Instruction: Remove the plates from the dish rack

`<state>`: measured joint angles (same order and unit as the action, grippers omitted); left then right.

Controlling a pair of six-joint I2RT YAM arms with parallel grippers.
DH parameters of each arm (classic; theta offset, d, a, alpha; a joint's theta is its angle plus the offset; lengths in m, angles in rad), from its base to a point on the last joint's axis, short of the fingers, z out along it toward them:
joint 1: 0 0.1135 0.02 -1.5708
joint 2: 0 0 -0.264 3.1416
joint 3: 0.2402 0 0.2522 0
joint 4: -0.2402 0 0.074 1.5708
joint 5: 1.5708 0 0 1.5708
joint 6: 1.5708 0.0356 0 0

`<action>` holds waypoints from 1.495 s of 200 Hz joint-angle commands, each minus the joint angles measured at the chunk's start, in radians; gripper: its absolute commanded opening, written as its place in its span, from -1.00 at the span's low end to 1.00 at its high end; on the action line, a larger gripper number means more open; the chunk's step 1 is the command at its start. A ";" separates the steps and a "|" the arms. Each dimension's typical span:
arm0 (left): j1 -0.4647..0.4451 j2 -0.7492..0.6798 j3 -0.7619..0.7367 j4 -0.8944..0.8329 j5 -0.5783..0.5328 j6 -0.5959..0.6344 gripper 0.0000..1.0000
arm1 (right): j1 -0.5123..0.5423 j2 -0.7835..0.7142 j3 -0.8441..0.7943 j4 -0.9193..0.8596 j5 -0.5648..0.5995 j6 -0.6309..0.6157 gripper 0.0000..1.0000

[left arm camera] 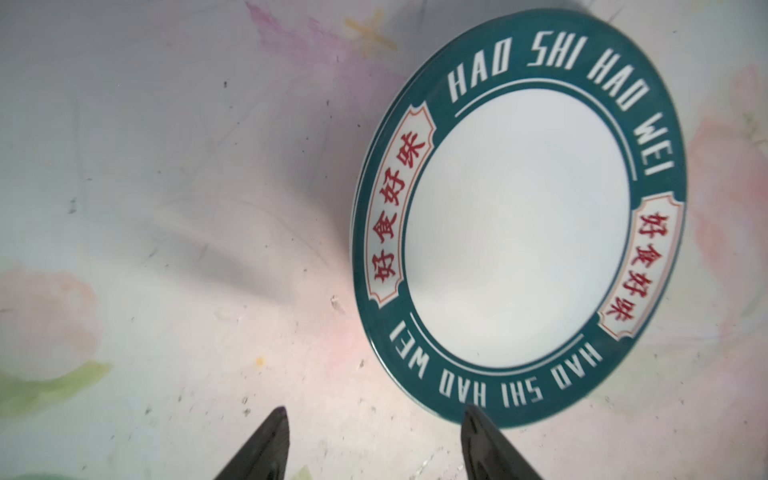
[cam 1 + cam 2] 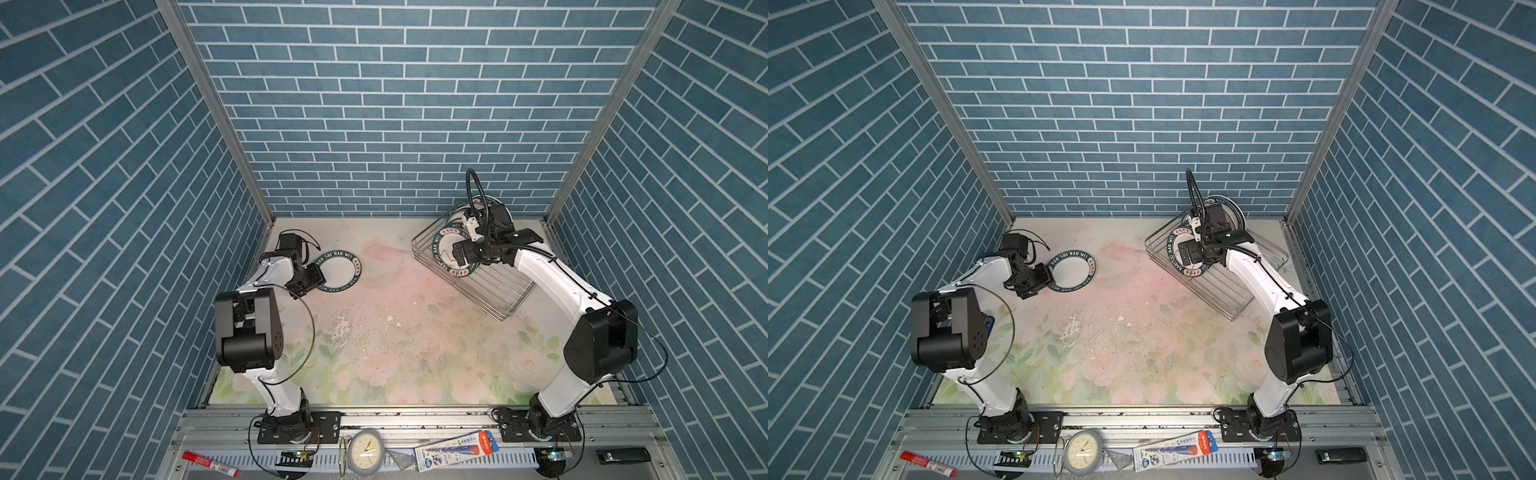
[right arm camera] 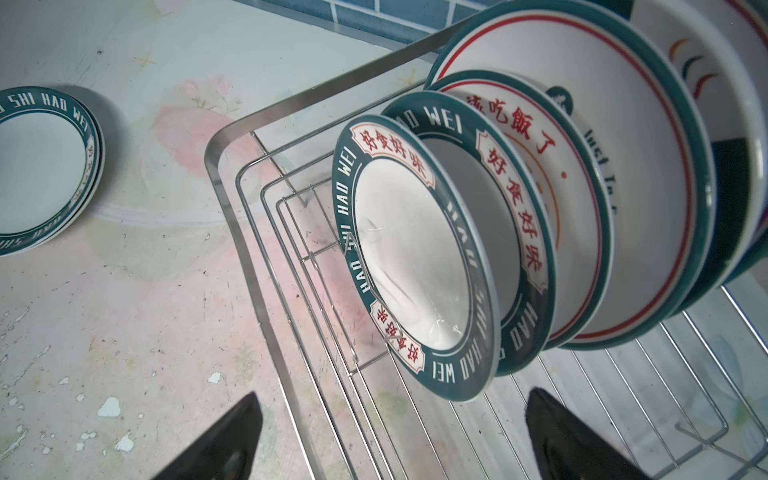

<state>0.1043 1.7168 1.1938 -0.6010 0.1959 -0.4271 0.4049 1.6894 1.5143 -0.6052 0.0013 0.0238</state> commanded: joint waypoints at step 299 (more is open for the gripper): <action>-0.054 -0.449 -0.323 0.141 0.148 -0.044 0.81 | -0.066 0.177 0.065 0.124 -0.166 -0.102 -0.72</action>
<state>0.0536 1.2697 0.8757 -0.4553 0.3492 -0.4797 0.3367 1.8816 1.5810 -0.4942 -0.1379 -0.0463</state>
